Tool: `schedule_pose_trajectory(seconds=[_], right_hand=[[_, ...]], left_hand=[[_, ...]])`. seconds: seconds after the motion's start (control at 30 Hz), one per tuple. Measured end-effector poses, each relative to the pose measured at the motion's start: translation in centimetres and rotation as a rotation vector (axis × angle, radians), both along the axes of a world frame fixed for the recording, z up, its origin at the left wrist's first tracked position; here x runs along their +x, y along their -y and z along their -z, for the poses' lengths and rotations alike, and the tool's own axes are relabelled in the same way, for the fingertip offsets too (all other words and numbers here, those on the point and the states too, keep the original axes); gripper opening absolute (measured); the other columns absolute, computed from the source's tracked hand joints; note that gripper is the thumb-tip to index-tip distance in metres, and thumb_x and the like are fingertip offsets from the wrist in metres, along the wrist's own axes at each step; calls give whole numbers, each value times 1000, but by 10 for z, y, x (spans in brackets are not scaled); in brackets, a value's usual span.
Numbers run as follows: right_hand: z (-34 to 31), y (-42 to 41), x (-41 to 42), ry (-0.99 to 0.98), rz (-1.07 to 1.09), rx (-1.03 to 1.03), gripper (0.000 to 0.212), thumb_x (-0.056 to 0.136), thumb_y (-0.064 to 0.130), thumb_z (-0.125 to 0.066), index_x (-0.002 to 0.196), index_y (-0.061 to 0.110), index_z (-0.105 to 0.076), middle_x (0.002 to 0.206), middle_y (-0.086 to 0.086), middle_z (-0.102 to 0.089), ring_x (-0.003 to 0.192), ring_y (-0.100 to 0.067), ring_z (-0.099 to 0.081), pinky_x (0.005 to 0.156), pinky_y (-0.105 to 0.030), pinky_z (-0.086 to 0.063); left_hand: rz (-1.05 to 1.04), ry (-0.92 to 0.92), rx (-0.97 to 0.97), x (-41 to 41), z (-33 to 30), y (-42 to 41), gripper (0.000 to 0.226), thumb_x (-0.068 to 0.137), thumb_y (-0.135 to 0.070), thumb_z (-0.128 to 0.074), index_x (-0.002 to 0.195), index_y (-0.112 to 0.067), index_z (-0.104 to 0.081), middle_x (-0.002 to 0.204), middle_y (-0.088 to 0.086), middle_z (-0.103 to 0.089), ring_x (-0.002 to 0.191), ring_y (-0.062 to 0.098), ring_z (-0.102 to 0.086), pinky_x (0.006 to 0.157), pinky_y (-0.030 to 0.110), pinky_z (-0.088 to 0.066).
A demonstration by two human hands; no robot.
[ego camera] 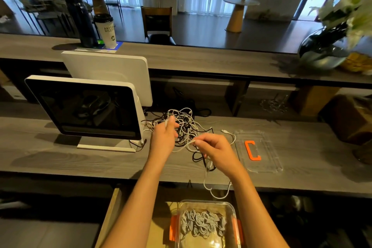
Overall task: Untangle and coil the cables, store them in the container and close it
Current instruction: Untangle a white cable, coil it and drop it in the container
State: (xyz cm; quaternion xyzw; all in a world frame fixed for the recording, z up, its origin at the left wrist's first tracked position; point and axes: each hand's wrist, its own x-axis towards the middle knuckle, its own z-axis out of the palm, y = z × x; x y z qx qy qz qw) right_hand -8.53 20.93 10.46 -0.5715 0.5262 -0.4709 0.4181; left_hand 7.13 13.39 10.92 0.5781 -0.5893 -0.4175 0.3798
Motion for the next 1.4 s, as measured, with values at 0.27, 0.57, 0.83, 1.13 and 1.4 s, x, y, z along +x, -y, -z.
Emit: schedule_pose_trajectory(seconds=[0.27, 0.57, 0.83, 1.13, 1.4], right_hand=[[1, 5, 4, 61, 276, -77, 14, 93, 11, -65, 88, 9, -77, 73, -7, -70, 64, -8, -56, 59, -19, -45], [4, 8, 2, 101, 280, 41, 10, 88, 11, -71, 83, 15, -79, 69, 0, -72, 65, -8, -61, 61, -20, -49], [12, 2, -17, 71, 323, 155, 16, 88, 17, -73, 73, 11, -77, 53, 4, -57, 50, -7, -44, 48, -19, -36], [16, 0, -21, -2, 211, 165, 10, 88, 20, -73, 80, 16, -78, 64, -3, -68, 62, -14, -62, 69, -31, -54], [-3, 1, -7, -79, 9, 47, 9, 89, 15, -72, 84, 20, -78, 73, -9, -70, 67, -15, -57, 63, -27, -48]], left_hand=[[491, -173, 436, -11, -4, -21, 67, 99, -67, -26, 82, -12, -61, 56, -7, -40, 46, 7, -28, 40, 20, -19], [909, -132, 483, -6, -5, -24, 55, 100, -61, -35, 61, -22, -41, 55, -7, -30, 49, 12, -18, 46, 26, -14], [223, -251, 314, 9, 8, -3, 58, 107, -45, -29, 107, -1, -66, 86, 13, -76, 79, 25, -75, 71, 39, -62], [-121, -1204, 321, 8, -9, 5, 43, 108, -40, -32, 91, -10, -57, 66, 0, -53, 57, 12, -53, 63, 28, -50], [-15, -11, -71, -2, 0, 1, 43, 107, -38, -33, 90, -14, -65, 79, 2, -63, 69, 11, -55, 60, 21, -38]])
